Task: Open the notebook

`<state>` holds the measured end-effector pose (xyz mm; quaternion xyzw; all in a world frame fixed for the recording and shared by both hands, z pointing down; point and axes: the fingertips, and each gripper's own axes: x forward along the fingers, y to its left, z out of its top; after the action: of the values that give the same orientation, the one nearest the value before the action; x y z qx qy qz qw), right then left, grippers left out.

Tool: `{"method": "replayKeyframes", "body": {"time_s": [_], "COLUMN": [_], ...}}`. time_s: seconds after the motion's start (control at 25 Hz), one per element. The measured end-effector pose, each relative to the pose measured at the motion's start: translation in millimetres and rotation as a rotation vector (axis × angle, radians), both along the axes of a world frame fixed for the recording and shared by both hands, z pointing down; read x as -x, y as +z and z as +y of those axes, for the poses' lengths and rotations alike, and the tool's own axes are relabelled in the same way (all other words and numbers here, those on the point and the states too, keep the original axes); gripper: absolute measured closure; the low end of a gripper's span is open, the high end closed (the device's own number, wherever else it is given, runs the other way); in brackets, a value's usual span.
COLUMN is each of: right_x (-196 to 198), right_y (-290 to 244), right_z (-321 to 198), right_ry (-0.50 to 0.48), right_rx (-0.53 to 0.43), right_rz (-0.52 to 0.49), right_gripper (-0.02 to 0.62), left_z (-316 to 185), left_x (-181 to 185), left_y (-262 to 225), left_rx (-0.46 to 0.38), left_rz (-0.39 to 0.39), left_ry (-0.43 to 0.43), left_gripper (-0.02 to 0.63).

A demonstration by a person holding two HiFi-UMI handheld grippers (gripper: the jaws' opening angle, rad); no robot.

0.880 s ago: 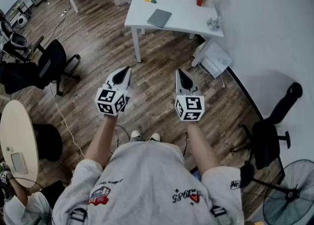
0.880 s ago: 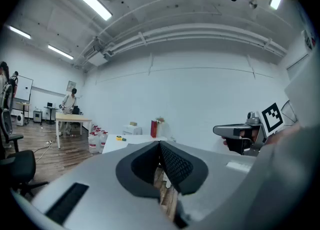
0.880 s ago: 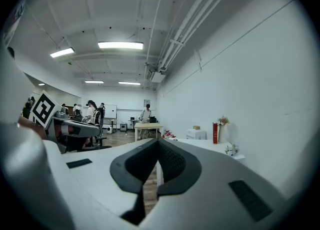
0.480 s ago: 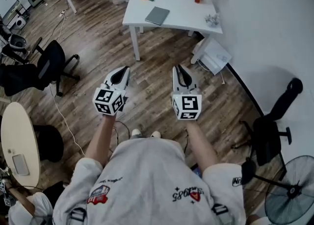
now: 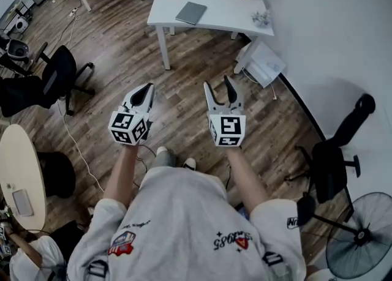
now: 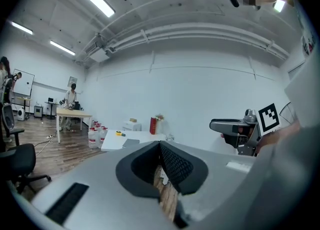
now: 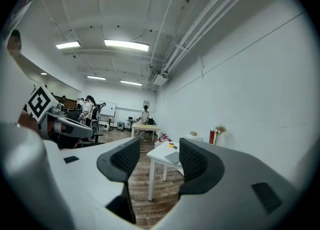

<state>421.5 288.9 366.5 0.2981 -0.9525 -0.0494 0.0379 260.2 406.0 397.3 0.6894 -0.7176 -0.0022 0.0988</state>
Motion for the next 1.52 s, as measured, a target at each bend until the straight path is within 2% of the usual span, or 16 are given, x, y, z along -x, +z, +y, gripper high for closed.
{"method": "replayKeyframes", "body": {"time_s": [0.2,0.48,0.92,1.08,1.28,1.52], "right_x": [16.0,65.7,207.3,252.0,298.4,342.7], "right_y": [4.4,10.2,15.5,19.3,30.4,39.2], "right_z": [-3.2,-31.1,-103.0,-121.0,-138.6,-164.7], "right_ry": [0.002,0.03,0.107,0.123,0.139,0.135], "right_rx": [0.003,0.002,0.026,0.029,0.056,0.061], "right_rz": [-0.007,-0.002,0.008,0.023,0.037,0.044], "right_gripper": [0.353,0.347,0.347,0.348,0.36,0.374], "left_z": [-3.4,-38.7,-132.6,-156.0,-170.2,-188.5], "left_x": [20.5,78.6,216.3,263.0,303.8,350.1], "left_y": [2.3,10.9,20.9,24.3,28.5,40.9], "left_rx": [-0.008,-0.009,0.01,0.013,0.019,0.036], "left_rz": [-0.005,0.008,0.022,0.036,0.04,0.053], "left_ry": [-0.005,0.014,0.128,0.143,0.163,0.145], "left_gripper": [0.601,0.601,0.601,0.601,0.601,0.601]}}
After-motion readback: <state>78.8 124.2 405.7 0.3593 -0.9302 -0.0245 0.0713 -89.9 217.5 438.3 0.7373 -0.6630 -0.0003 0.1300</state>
